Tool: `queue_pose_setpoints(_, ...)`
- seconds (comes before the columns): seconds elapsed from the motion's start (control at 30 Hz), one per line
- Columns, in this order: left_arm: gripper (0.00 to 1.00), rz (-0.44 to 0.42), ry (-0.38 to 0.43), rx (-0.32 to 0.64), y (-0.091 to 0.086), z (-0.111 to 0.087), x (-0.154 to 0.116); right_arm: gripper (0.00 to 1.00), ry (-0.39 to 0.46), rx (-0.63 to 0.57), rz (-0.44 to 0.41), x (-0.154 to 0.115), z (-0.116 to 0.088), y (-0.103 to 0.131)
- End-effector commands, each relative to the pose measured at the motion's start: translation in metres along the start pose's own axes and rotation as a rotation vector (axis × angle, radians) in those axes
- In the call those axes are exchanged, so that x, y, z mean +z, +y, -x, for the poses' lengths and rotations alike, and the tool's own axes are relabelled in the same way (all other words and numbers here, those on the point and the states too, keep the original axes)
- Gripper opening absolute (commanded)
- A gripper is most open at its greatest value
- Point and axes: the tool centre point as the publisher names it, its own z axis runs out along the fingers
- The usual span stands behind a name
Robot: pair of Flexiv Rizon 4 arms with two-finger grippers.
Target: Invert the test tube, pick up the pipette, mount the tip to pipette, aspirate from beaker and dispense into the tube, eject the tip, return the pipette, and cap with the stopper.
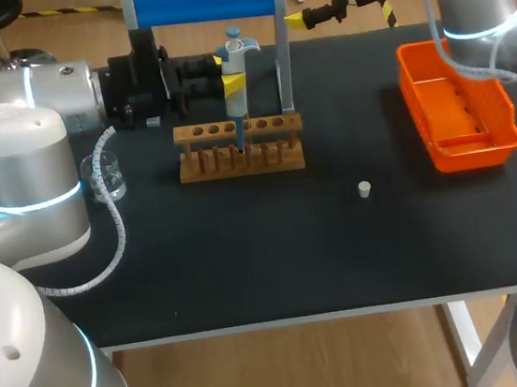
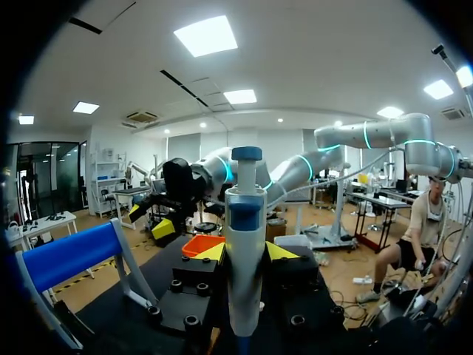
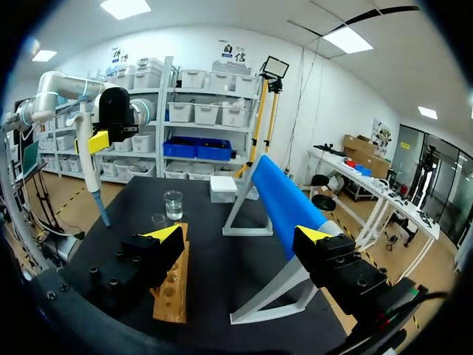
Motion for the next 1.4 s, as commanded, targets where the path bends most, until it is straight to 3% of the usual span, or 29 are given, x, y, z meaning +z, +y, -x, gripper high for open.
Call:
queue_pose_setpoints(0.03,0.0,-0.003,-0.002,0.001,0.0005,-0.0007,-0.0002,1.0,-0.011,-0.004,-0.005,0.0021,-0.0007,0.0057)
queue_pose_setpoints(1.4,0.0,-0.003,-0.002,0.001,0.0005,-0.0007,-0.0002,1.0,-0.017,-0.016,-0.013,0.0036,-0.0022,0.0104)
